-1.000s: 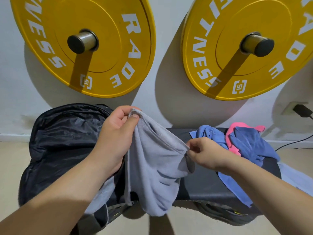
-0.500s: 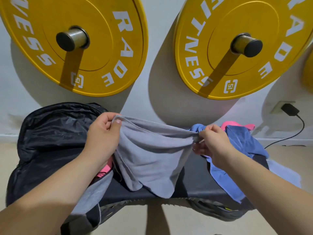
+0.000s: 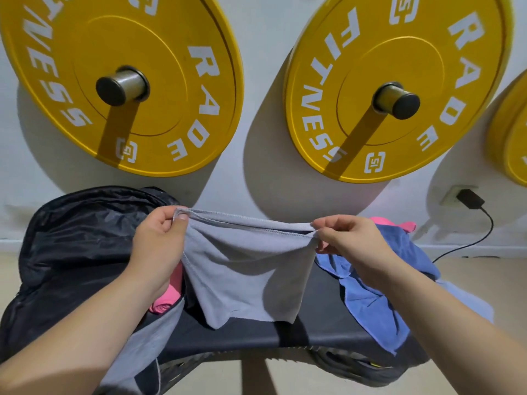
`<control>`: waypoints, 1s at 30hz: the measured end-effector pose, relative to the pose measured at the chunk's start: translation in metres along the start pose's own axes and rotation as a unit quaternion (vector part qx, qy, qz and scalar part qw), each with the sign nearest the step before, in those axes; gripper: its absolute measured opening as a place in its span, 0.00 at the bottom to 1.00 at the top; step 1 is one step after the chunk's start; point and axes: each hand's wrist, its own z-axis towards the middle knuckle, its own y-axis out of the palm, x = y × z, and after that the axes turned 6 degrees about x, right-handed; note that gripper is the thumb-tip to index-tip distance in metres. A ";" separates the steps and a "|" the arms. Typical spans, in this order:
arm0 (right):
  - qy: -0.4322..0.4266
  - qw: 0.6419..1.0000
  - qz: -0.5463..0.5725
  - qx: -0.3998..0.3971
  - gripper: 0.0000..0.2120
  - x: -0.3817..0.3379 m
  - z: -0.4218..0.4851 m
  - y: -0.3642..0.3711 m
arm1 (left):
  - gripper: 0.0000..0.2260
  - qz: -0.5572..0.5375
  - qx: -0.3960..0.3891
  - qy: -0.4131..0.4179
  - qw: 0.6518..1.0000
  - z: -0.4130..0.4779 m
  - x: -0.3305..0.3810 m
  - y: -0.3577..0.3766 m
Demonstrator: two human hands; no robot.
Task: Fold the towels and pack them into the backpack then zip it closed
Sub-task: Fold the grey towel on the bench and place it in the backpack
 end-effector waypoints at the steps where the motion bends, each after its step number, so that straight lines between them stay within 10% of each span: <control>1: 0.004 1.000 0.021 -0.014 0.09 0.001 -0.001 0.000 | 0.06 0.000 0.003 -0.004 1.000 0.001 -0.001 -0.001; 9: -0.046 0.997 -0.037 -0.049 0.18 -0.012 -0.004 0.002 | 0.06 -0.016 0.019 -0.037 0.999 0.008 -0.008 -0.003; 18: -0.188 0.927 -0.321 0.043 0.05 0.006 0.007 -0.005 | 0.06 -0.024 0.018 -0.032 0.999 0.009 -0.006 -0.004; 23: -0.310 0.916 -0.237 0.097 0.08 -0.011 0.002 -0.007 | 0.06 -0.034 0.025 0.016 0.999 0.008 0.013 -0.006; 30: -0.173 0.975 0.000 0.142 0.08 -0.019 0.000 -0.007 | 0.08 -0.015 -0.091 -0.004 0.996 0.005 0.020 -0.020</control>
